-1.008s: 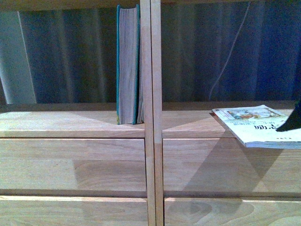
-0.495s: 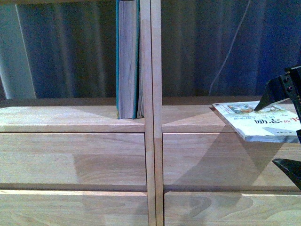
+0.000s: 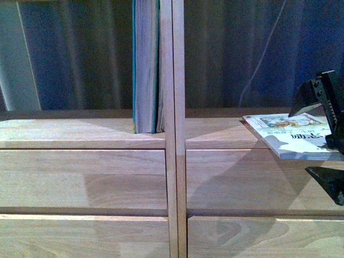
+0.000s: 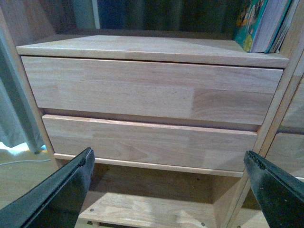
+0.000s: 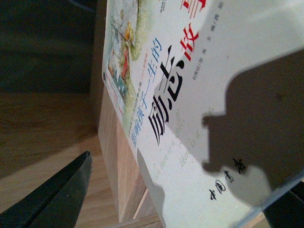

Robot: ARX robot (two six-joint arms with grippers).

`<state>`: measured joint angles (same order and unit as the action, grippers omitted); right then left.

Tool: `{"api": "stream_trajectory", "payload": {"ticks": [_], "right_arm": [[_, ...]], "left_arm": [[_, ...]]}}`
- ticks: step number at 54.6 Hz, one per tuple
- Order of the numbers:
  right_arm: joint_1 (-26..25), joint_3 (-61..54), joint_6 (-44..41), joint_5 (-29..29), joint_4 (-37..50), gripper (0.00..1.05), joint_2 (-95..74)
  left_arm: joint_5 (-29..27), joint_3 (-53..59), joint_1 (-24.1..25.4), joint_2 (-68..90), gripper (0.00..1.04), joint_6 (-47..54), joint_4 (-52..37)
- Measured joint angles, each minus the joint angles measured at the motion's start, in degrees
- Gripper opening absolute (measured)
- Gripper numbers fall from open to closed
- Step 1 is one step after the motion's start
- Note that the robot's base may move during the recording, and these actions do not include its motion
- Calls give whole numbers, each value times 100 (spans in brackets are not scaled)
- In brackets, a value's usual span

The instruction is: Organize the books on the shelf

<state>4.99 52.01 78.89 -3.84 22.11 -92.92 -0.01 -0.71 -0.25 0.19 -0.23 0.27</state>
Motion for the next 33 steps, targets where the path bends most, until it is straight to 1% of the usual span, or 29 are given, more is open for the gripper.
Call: {"api": "stream_trajectory", "payload": {"ticks": [1, 2, 7, 8, 10, 11, 12, 14, 18, 24, 26, 33], "right_arm": [[-4, 28, -2, -2, -9, 93, -11], [-4, 28, -2, -2, -11, 92, -13], [-20, 103, -4, -59, -63, 79, -57], [-26, 111, -4, -70, -63, 75, -72], [-35, 116, -7, -72, -63, 71, -85], [-42, 116, -4, -79, -63, 67, -96], [-42, 116, -4, -81, -63, 66, -101], [-48, 116, -7, -92, -63, 61, -114], [-50, 116, -22, -127, -70, 48, -133], [-52, 116, -26, -170, -81, 33, -144], [-52, 116, -26, -197, -81, 27, -144], [-52, 133, -50, -219, -72, 9, -144]], "left_arm": [[0, 0, 0, 0, 97, 0, 0], [0, 0, 0, 0, 97, 0, 0], [0, 0, 0, 0, 97, 0, 0], [0, 0, 0, 0, 97, 0, 0], [0, 0, 0, 0, 97, 0, 0], [0, 0, 0, 0, 97, 0, 0], [0, 0, 0, 0, 97, 0, 0], [0, 0, 0, 0, 97, 0, 0], [2, 0, 0, 0, 97, 0, 0], [0, 0, 0, 0, 97, 0, 0], [0, 0, 0, 0, 97, 0, 0], [0, 0, 0, 0, 97, 0, 0]]}}
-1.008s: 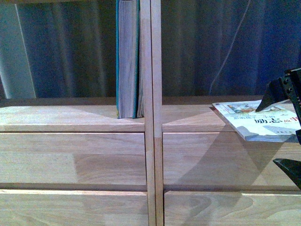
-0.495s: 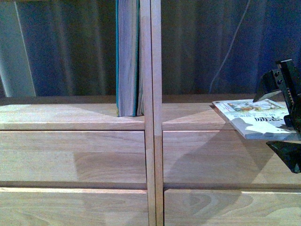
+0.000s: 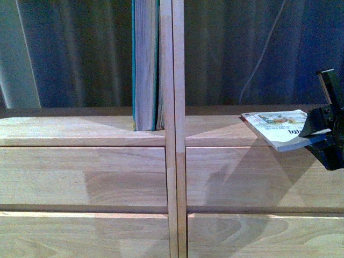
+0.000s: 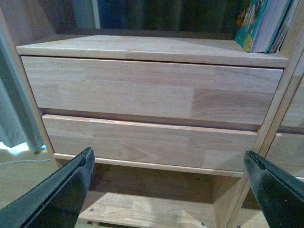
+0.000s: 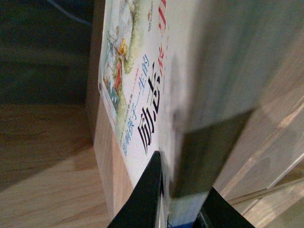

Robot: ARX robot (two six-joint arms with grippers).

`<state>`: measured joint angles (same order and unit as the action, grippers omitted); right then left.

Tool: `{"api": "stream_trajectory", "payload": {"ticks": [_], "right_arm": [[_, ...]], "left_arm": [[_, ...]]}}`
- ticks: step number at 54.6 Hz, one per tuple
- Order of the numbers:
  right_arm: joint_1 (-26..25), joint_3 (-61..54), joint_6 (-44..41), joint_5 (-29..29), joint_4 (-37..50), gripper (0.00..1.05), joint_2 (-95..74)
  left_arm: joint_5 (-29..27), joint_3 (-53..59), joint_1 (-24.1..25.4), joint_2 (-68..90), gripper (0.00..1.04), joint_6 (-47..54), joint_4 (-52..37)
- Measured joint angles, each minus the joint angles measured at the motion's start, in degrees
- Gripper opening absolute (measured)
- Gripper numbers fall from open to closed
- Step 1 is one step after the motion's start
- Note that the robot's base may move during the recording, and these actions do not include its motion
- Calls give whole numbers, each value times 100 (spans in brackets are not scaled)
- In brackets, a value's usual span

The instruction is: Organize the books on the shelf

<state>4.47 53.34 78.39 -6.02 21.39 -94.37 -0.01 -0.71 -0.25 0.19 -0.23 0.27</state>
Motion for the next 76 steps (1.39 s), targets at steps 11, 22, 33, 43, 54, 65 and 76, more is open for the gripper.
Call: {"api": "stream_trajectory", "payload": {"ticks": [11, 22, 33, 43, 54, 65, 76], "right_arm": [[0, 39, -22, -35, 0, 8, 0], [-94, 48, -306, -13, 9, 8, 208], [-365, 50, -817, 254, -50, 7, 780], [-603, 105, -1248, 680, -302, 7, 1388], [-916, 122, -1641, 1211, -752, 7, 2131], [-1370, 109, -1910, 1661, -1228, 7, 3136], [-1456, 74, -2249, 1996, -1635, 7, 3755]], "left_arm": [[2, 0, 0, 0, 97, 0, 0], [0, 0, 0, 0, 97, 0, 0], [0, 0, 0, 0, 97, 0, 0], [0, 0, 0, 0, 97, 0, 0], [2, 0, 0, 0, 97, 0, 0], [0, 0, 0, 0, 97, 0, 0], [0, 0, 0, 0, 97, 0, 0]]}}
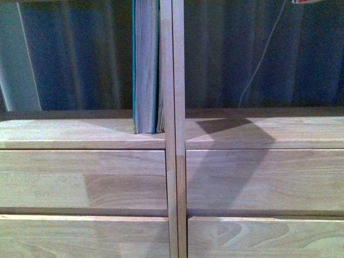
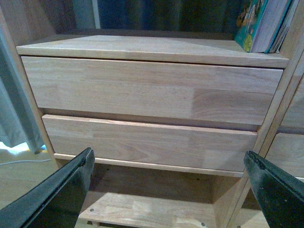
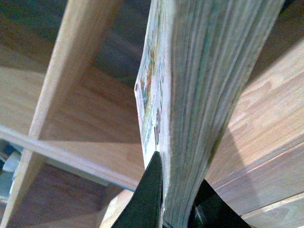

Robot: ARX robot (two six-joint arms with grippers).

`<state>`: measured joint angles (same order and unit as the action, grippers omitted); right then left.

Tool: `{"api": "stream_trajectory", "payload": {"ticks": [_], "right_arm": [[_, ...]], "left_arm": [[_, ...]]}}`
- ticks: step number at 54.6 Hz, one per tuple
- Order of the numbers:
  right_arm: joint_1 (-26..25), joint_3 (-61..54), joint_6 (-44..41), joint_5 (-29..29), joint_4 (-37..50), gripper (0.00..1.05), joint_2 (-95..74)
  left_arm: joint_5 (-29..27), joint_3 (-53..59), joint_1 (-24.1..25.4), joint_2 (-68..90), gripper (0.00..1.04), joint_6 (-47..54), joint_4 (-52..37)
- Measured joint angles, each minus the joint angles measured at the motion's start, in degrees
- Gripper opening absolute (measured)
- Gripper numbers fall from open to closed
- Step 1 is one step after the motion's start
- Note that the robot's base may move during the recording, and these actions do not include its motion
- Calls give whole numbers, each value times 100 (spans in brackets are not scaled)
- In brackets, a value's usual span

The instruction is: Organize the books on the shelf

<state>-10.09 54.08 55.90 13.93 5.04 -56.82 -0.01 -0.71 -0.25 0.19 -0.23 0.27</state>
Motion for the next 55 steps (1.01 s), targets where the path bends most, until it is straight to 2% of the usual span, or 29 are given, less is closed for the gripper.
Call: {"api": "stream_trajectory", "payload": {"ticks": [29, 30, 31, 33, 34, 36, 38, 40, 55], "right_arm": [[-17, -299, -501, 321, -98, 7, 1189], [-17, -306, -501, 321, -98, 7, 1187], [-17, -326, -505, 319, -98, 7, 1187], [-20, -369, -514, 306, -98, 7, 1180], [-22, -393, -518, 286, -98, 7, 1180], [-9, -415, -525, 304, -96, 7, 1180], [4, -426, -562, 286, -92, 7, 1176], [13, -428, -579, 258, -85, 7, 1176], [103, -428, -669, 212, -55, 7, 1165]], "left_arm": [[0, 0, 0, 0, 97, 0, 0], [114, -2, 26, 17, 97, -48, 9], [542, -28, 144, 101, 97, -157, 59], [1585, -107, 509, 398, 97, -448, 72], [2367, -168, 769, 730, 97, -645, -24], [3300, -254, 1049, 1228, 97, -984, -297], [4006, -398, 1198, 1666, 97, -1193, -647], [4354, -570, 1270, 1991, 97, -1340, -922], [5519, -2179, 1886, 3711, 97, -2127, -2081]]}}
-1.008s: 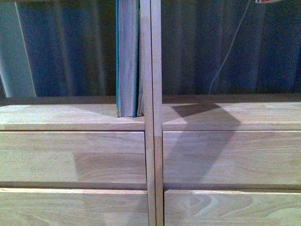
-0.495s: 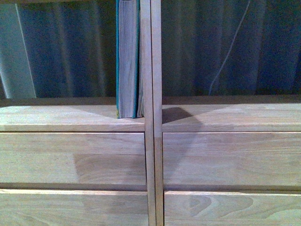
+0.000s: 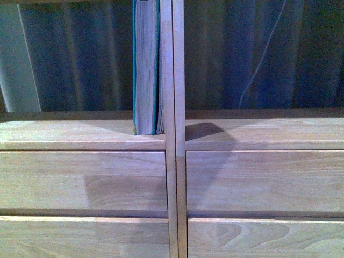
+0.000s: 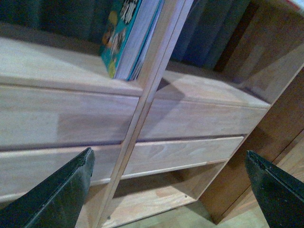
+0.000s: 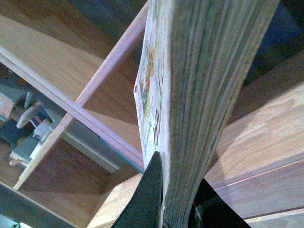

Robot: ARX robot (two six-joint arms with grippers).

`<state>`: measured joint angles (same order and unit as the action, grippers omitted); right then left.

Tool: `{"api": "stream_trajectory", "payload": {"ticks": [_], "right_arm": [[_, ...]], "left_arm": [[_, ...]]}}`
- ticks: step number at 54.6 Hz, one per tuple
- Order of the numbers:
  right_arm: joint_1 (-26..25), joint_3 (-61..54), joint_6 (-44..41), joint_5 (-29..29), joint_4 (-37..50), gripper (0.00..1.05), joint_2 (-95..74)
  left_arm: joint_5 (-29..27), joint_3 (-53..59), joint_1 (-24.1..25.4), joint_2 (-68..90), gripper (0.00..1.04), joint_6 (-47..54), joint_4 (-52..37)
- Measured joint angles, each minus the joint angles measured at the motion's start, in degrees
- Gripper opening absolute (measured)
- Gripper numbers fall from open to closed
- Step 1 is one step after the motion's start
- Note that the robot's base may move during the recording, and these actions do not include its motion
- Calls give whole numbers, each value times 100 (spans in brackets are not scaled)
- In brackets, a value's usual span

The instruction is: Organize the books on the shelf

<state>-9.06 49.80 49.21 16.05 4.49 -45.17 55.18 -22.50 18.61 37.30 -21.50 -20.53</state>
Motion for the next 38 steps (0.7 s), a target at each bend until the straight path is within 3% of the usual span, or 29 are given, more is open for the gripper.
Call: {"api": "stream_trajectory", "payload": {"ticks": [8, 23, 32, 38], "right_arm": [[162, 50, -111, -118, 0, 7, -63], [828, 656, -439, -402, 20, 7, -315], [1307, 935, -581, -575, 157, 7, -409], [1681, 1025, -660, -739, 297, 7, -476]], "left_arm": [[645, -925, 22, 599, 97, -575, -396], [767, -2476, -509, 1853, 97, -1878, -1287], [861, -3060, -1082, 2505, 97, -3276, -2693], [461, -3403, -1510, 2927, 97, -4325, -3689]]}}
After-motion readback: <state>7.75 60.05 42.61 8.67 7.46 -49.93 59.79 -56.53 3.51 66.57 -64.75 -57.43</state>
